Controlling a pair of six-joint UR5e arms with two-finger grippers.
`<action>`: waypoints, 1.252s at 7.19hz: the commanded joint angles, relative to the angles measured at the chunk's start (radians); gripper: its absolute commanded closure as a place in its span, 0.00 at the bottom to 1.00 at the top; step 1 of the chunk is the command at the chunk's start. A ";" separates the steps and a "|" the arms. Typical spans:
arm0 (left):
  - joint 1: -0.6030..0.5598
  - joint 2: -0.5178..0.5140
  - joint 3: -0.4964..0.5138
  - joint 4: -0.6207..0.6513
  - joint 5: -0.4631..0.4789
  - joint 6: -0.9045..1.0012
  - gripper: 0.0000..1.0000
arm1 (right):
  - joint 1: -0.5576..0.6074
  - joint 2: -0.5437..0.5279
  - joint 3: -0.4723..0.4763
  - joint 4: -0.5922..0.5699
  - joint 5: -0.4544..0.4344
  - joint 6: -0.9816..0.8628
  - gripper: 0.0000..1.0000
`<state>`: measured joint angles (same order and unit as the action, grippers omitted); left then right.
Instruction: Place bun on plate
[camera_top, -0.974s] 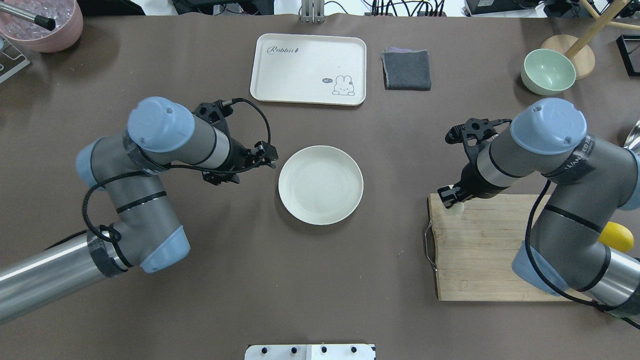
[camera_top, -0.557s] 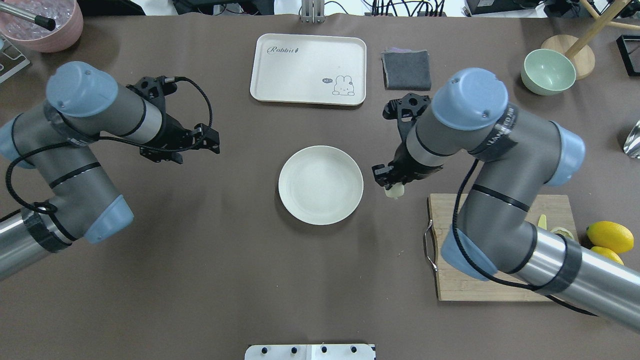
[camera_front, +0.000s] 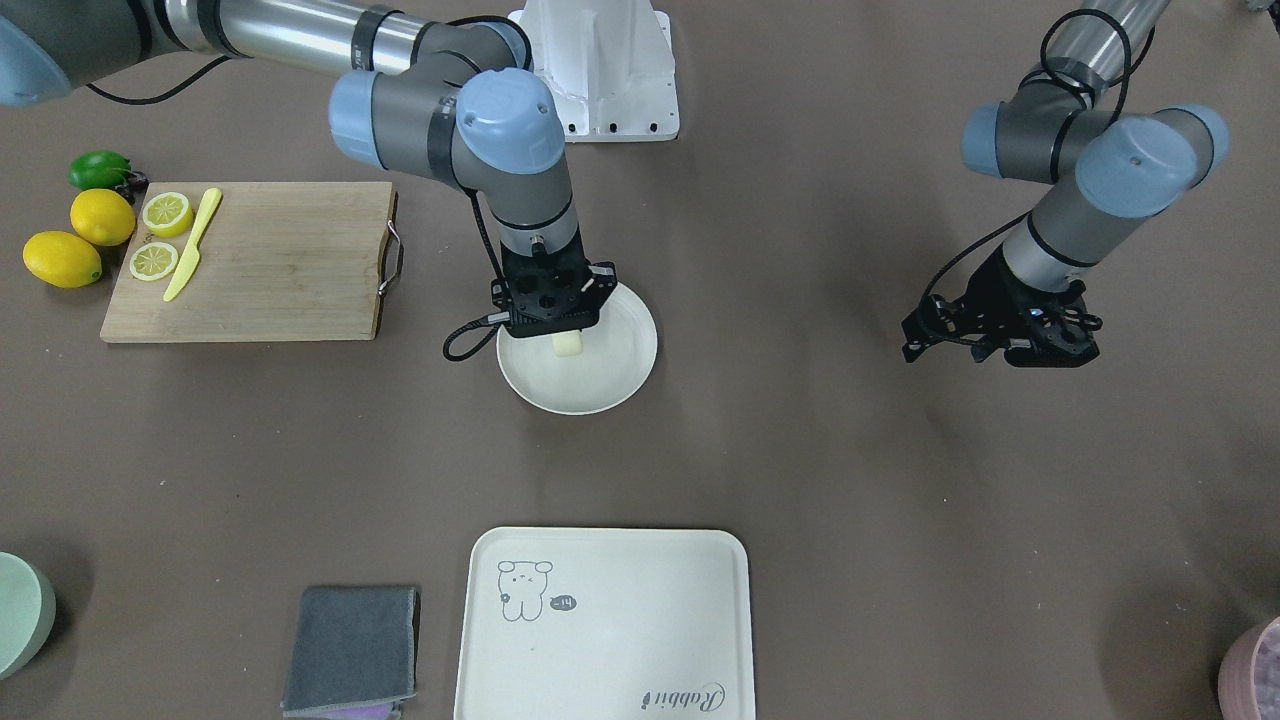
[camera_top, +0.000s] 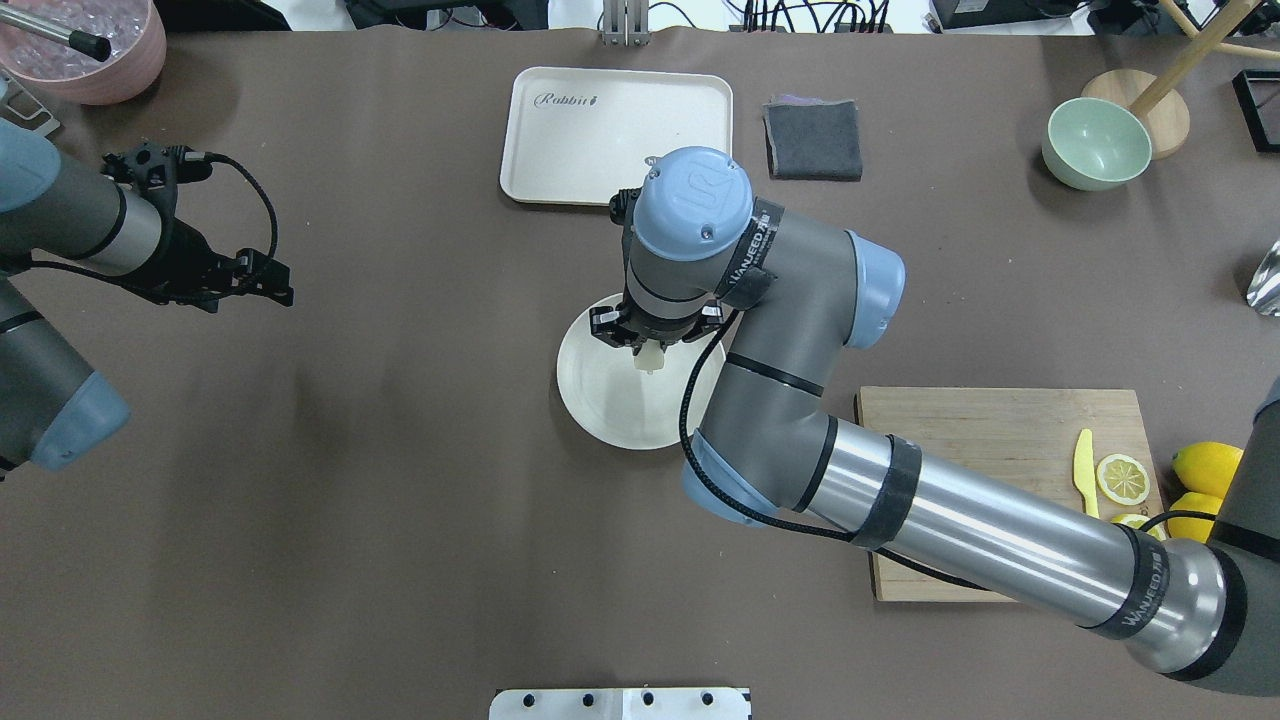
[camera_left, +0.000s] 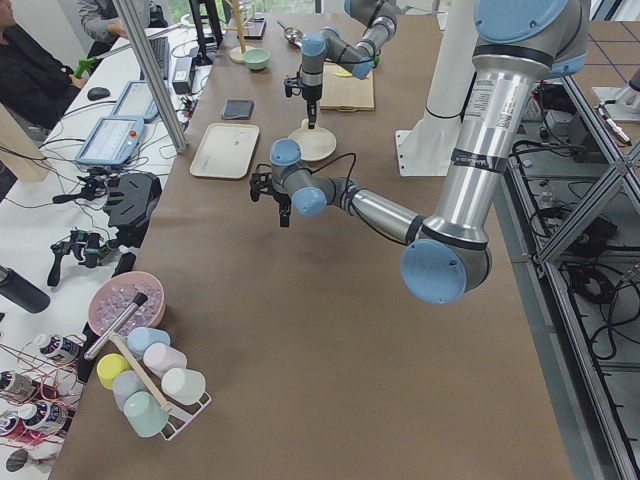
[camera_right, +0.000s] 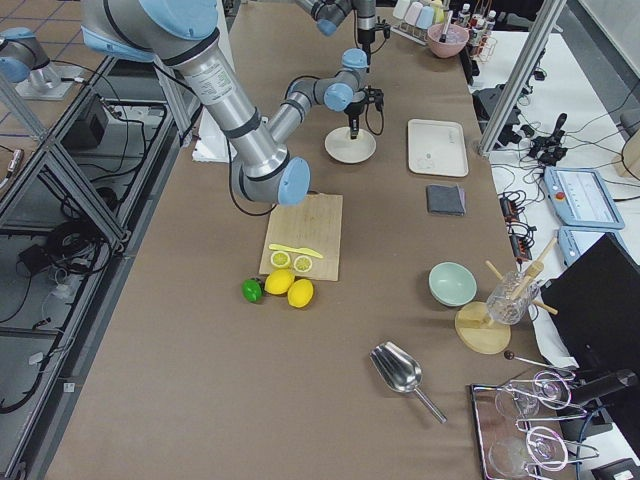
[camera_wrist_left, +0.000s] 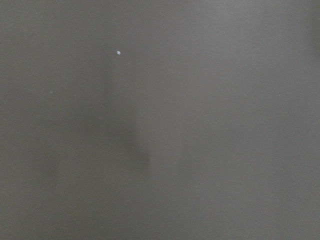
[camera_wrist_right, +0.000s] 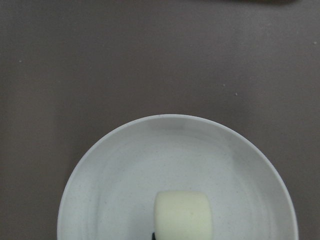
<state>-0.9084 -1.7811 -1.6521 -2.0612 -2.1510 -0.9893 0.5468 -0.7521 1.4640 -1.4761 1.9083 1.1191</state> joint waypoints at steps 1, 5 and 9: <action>-0.013 0.016 0.000 0.000 -0.001 0.027 0.03 | -0.025 0.024 -0.074 0.053 -0.012 0.057 0.67; -0.010 0.002 0.003 0.000 -0.003 0.027 0.03 | -0.033 0.022 -0.085 0.053 -0.037 0.067 0.45; -0.027 -0.012 0.008 0.013 -0.013 0.029 0.03 | -0.012 0.001 -0.045 0.034 -0.008 0.064 0.00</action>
<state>-0.9224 -1.7889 -1.6457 -2.0532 -2.1582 -0.9608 0.5175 -0.7415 1.3906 -1.4313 1.8816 1.1839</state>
